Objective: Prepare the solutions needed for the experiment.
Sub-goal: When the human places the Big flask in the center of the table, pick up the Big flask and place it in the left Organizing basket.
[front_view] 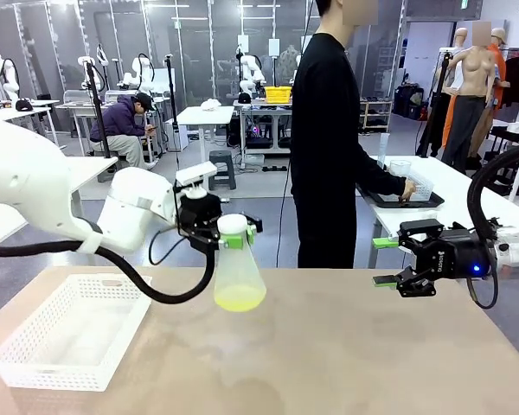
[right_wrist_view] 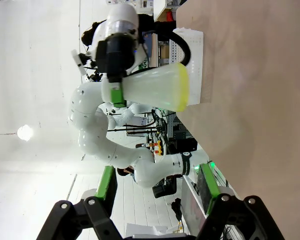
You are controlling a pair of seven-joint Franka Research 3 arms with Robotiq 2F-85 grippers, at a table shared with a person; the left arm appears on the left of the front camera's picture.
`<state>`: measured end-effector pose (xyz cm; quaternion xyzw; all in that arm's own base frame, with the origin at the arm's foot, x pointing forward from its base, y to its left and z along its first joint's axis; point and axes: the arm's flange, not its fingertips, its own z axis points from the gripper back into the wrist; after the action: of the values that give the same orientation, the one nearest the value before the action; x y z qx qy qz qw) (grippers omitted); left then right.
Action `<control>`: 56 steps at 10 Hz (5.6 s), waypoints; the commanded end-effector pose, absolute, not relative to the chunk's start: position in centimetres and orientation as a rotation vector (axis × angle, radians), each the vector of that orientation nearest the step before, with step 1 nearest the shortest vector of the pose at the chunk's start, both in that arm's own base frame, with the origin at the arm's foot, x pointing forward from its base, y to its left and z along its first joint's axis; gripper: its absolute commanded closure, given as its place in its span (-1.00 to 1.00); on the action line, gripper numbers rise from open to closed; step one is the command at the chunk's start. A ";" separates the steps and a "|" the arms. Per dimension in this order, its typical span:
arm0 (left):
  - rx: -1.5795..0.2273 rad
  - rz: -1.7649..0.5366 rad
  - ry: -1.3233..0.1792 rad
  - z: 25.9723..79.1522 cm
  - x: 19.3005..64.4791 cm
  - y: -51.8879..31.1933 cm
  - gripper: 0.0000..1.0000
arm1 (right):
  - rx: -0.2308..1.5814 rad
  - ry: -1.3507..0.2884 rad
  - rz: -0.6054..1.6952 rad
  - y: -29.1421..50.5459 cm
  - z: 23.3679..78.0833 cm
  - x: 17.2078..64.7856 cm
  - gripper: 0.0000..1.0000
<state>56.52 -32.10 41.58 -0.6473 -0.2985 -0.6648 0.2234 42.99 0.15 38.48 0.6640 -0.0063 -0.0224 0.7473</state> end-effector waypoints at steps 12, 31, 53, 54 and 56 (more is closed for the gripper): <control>-1.189 -1.606 -1.160 48.2 56.6 -4.3 1.00 | 1.450 -0.018 -0.049 0.2 38.6 43.0 -0.65; -1.257 -1.292 -1.191 30.3 52.9 4.5 1.00 | 1.450 -0.018 -0.049 0.2 38.6 43.0 -0.65; -1.170 -1.256 -1.086 29.1 54.1 5.4 -1.00 | 1.450 -0.018 -0.049 0.2 38.6 43.0 -0.65; -1.170 -1.256 -1.086 29.1 54.1 5.4 -1.00 | 1.450 -0.018 -0.049 0.2 38.6 43.0 -0.65; -1.170 -1.256 -1.086 29.1 54.1 5.4 -1.00 | 1.450 -0.018 -0.049 0.2 38.6 43.0 -0.65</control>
<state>54.27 5.33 29.04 -0.4879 -0.4559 -0.5165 0.5361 42.99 0.16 38.48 0.6639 -0.0062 -0.0224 0.7475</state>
